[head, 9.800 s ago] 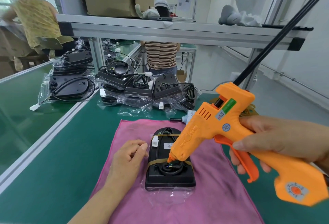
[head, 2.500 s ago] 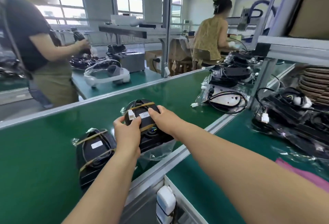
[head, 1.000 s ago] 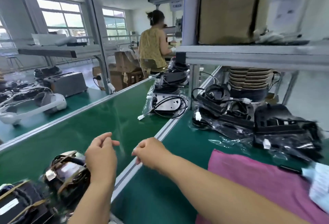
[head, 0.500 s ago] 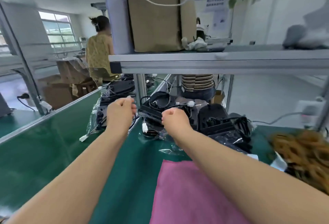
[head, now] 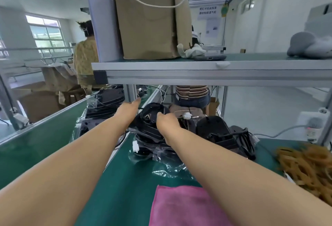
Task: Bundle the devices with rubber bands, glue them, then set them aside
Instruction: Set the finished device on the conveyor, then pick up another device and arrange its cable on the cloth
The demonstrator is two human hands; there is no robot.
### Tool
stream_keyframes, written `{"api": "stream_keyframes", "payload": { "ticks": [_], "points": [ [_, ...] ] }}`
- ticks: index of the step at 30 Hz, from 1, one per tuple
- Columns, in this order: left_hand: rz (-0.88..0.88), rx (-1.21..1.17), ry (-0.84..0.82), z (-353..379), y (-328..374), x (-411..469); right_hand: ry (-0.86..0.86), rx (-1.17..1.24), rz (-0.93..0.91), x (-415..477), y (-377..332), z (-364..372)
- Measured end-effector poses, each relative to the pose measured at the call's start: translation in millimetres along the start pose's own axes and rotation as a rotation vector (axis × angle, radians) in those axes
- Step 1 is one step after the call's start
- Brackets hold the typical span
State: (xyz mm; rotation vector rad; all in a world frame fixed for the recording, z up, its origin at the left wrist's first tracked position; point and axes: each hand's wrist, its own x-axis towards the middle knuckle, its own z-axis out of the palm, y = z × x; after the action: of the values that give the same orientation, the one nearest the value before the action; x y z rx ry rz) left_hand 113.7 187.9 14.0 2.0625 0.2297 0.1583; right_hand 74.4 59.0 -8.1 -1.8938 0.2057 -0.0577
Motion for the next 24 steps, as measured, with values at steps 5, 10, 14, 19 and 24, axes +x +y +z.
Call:
{"api": "stream_keyframes", "payload": {
  "ticks": [5, 10, 14, 19, 24],
  "points": [
    [-0.084, 0.031, -0.109, 19.0, -4.3, 5.7, -0.039, 0.060, 0.114, 4.3, -0.4, 10.2],
    [-0.007, 0.022, -0.080, 22.6, -11.5, 9.6, -0.067, 0.076, 0.060, 2.1, 9.2, 4.0],
    [0.139, 0.087, -0.026, 15.0, -6.1, -6.8, -0.060, 0.146, 0.061, -3.9, 11.2, -0.2],
    [0.228, 0.066, 0.081, -3.6, 13.3, -42.1, 0.026, 0.155, -0.043, -22.8, 0.7, -6.5],
    [0.168, -0.239, 0.071, -11.2, 9.5, -93.8, 0.180, 0.040, -0.239, -66.7, 3.2, -35.6]
  ]
}}
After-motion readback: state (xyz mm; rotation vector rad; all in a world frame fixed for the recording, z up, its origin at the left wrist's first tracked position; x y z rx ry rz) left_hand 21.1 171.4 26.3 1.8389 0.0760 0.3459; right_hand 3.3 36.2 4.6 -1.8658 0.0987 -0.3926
